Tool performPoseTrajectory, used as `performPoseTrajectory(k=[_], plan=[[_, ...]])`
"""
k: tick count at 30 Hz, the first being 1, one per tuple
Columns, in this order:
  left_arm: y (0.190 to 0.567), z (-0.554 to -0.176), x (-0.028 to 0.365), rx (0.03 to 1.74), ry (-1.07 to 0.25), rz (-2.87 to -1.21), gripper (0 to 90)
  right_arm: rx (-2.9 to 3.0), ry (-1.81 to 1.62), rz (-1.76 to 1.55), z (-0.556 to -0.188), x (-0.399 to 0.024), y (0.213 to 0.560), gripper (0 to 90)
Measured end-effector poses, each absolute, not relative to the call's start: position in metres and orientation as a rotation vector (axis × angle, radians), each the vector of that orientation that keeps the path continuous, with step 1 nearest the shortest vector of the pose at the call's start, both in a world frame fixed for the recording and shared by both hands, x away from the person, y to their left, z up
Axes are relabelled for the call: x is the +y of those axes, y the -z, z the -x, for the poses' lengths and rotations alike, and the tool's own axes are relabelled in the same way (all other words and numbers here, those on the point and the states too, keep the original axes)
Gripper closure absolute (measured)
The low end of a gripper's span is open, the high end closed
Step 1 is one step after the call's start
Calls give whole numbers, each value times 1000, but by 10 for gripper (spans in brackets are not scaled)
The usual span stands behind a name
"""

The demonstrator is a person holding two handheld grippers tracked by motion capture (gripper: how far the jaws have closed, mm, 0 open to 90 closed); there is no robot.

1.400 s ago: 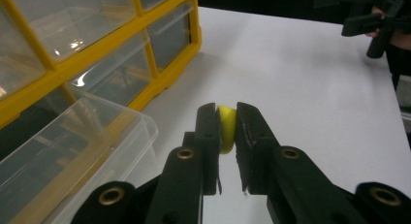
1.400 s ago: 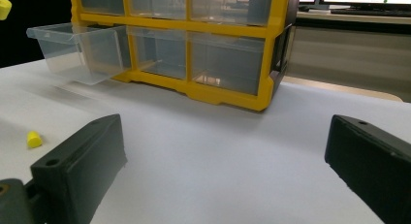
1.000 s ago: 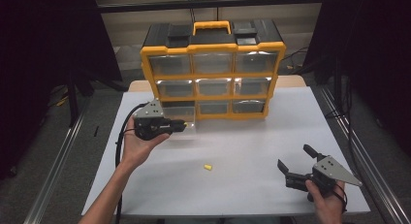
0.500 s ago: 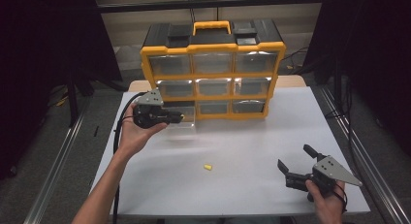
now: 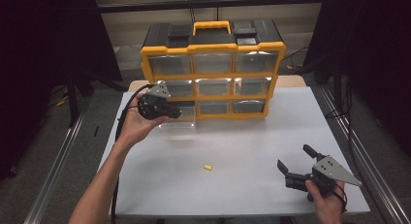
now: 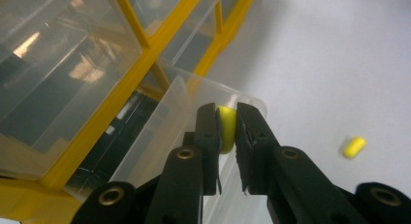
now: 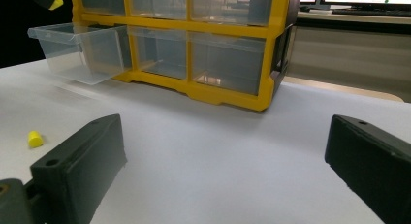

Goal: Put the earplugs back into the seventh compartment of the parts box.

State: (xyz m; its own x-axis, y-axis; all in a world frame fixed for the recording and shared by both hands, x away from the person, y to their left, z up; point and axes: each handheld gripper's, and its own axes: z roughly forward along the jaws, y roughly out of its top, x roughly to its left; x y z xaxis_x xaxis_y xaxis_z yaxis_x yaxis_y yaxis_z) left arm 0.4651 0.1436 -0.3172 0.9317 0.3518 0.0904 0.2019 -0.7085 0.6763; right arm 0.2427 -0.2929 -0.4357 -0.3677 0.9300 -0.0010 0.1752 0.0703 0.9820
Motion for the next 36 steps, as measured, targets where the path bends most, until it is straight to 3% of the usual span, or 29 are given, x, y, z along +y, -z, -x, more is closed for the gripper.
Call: performPoseTrajectory(k=[13, 36], plan=[[325, -489, 138, 445, -258, -2468, 804, 1647, -1360, -1117, -243, -293, 436, 8], [349, -498, 136, 472, -240, -2540, 770, 1649, -1360, -1117, -243, -294, 436, 8]])
